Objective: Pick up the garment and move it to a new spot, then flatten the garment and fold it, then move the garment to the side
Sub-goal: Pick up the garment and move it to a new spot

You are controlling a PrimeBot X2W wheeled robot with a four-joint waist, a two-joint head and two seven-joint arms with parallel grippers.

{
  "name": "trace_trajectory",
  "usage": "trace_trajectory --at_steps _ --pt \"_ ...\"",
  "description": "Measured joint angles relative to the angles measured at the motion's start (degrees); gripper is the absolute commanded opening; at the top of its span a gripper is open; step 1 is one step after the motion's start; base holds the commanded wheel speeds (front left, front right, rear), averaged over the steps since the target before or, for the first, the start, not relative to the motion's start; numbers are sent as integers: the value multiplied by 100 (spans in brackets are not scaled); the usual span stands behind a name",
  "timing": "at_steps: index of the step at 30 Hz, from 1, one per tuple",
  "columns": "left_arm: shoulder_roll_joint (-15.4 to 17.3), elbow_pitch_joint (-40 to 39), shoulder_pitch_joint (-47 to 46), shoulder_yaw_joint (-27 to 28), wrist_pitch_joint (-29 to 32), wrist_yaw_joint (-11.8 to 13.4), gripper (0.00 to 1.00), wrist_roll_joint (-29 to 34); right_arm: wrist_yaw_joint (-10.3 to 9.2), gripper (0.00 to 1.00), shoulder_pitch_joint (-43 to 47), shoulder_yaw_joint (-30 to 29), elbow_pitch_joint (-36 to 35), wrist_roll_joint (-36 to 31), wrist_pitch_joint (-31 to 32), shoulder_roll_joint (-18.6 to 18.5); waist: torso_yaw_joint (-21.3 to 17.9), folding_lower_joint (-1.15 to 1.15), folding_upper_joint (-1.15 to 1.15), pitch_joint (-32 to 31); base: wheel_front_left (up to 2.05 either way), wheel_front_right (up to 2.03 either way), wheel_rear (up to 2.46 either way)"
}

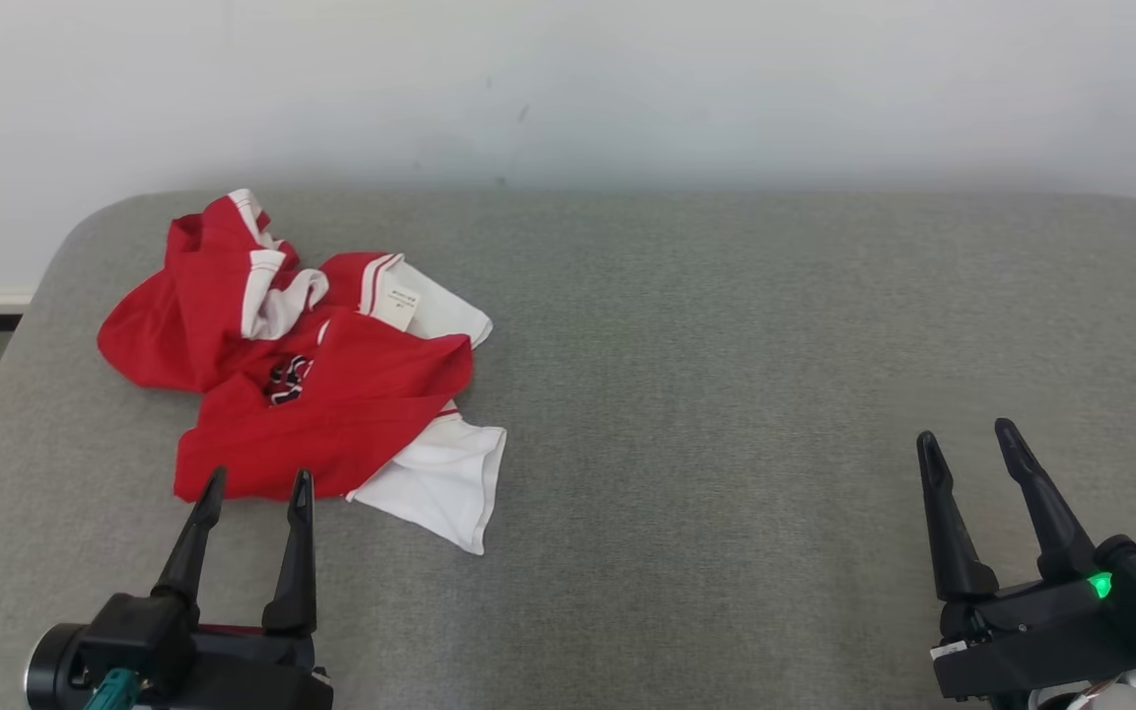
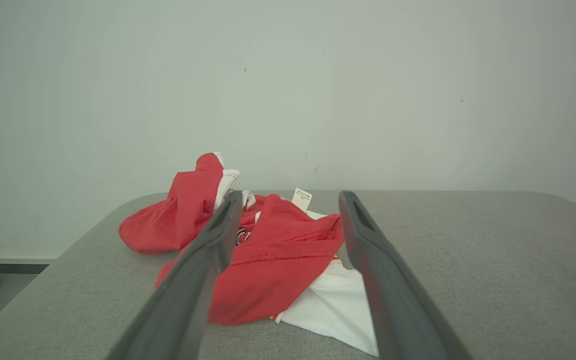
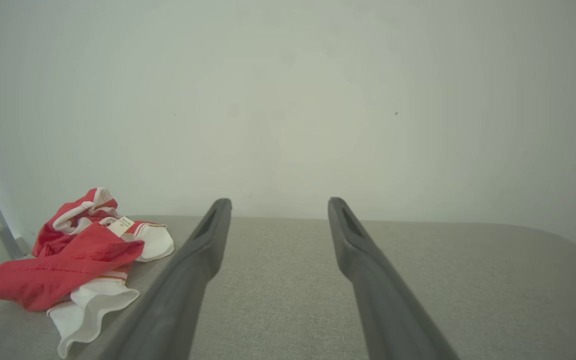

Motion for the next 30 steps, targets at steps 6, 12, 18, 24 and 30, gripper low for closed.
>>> trace_trajectory --at_steps 6,12,18,24,30 --pt "-2 33 -186 70 0 -43 100 -147 77 100 -42 125 -110 -7 0 51 206 0 0 128 0 0 0" --pt "-7 96 -385 109 0 -98 100 -223 165 100 -270 301 -202 -42 0 147 328 0 0 332 0 0 0" --pt "-16 361 -981 142 71 -199 100 -345 200 100 -543 424 -270 -189 0 148 457 0 0 645 0 0 0" --pt "-171 957 -1679 143 272 -300 100 -606 244 100 -765 500 -271 -285 0 148 588 1 1 971 0 0 0" --pt "-360 1805 -2375 169 586 -354 100 -888 275 100 -972 605 -243 -330 0 158 754 1 1 1245 0 0 0"
